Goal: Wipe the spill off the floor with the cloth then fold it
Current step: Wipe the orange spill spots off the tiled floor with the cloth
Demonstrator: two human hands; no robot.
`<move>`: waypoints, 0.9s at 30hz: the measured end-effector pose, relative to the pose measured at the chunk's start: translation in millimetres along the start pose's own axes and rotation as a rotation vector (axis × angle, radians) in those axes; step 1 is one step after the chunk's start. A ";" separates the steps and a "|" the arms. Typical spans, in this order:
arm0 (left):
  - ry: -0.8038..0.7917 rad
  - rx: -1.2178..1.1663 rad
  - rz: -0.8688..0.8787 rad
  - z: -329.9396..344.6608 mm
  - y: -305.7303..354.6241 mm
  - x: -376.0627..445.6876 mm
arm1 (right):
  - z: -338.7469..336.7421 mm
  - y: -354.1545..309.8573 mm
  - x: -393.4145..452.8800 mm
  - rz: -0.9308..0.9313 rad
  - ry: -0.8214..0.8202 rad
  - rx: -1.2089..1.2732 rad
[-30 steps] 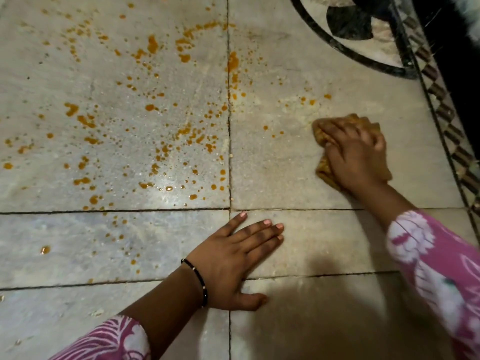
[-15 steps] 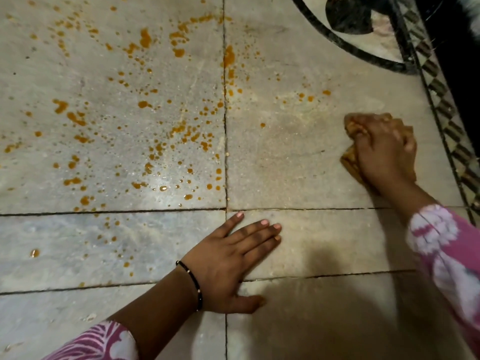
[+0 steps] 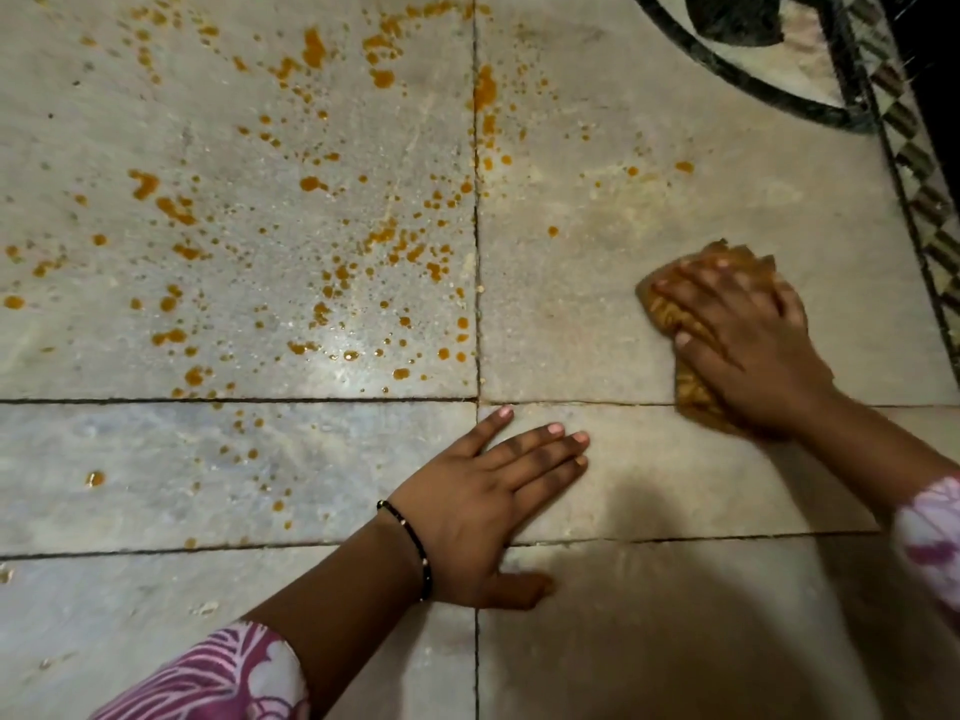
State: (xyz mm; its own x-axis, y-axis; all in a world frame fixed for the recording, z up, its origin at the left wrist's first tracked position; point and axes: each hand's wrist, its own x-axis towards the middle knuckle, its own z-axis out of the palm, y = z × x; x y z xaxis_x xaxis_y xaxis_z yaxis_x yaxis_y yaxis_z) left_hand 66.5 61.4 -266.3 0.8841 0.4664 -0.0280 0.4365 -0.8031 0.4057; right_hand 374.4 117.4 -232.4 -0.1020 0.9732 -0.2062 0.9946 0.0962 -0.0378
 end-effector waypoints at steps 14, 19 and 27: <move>0.002 0.032 -0.002 -0.7 0.2 0.9 | 13.1 -60.3 2.9 -0.340 0.081 -0.080; 0.001 0.025 0.005 -1.1 -0.5 0.2 | -1.3 -33.9 44.5 0.002 0.099 -0.039; -0.045 0.100 -0.016 -3.4 6.4 -1.2 | 7.2 -110.4 40.8 -0.285 0.060 -0.137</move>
State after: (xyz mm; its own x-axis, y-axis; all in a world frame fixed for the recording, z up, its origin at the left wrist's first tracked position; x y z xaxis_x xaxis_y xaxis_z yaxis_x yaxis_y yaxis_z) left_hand 67.7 57.1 -260.5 0.8827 0.4637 -0.0758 0.4627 -0.8299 0.3117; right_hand 260.2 145.0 -243.6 -0.3799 0.9130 -0.1484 0.9195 0.3902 0.0469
